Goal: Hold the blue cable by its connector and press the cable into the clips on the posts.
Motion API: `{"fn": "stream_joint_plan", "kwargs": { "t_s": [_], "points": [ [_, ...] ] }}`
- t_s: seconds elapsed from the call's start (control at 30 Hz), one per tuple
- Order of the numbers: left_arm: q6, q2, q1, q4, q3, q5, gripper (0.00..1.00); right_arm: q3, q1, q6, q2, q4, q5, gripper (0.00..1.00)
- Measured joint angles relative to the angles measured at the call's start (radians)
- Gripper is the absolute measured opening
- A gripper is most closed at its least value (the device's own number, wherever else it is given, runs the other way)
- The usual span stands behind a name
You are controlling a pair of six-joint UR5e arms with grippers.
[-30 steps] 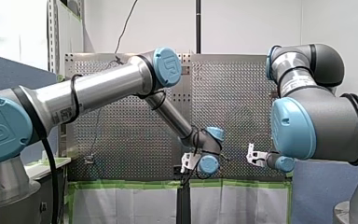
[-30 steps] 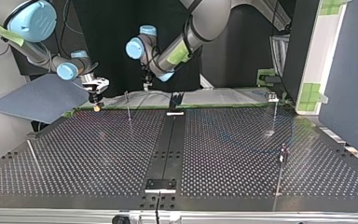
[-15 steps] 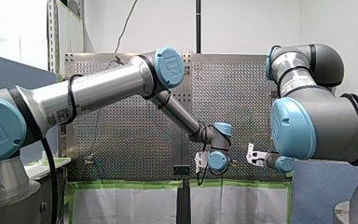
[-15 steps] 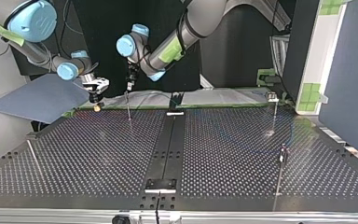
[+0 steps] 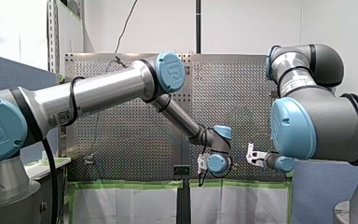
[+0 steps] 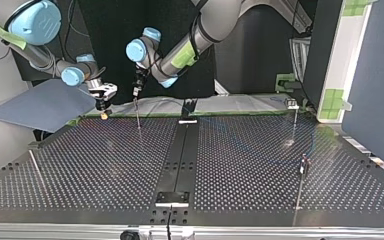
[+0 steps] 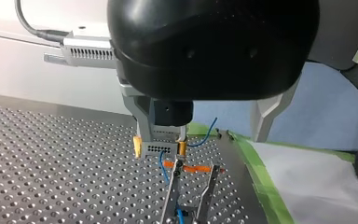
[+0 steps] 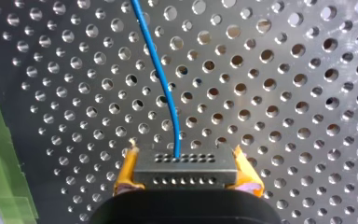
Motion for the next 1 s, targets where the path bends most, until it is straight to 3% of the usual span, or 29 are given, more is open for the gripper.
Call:
{"fn": "stream_joint_plan", "kwargs": {
  "t_s": [0.33,1.0],
  "points": [
    [0.024,0.0,0.004,0.007,-0.008,-0.033,0.99,0.0,0.0,0.0,0.0,0.001,0.0,0.0],
    [0.023,0.0,0.006,0.007,-0.014,-0.036,0.99,0.0,0.007,-0.001,0.0,0.006,0.0,0.0]
  ]
}}
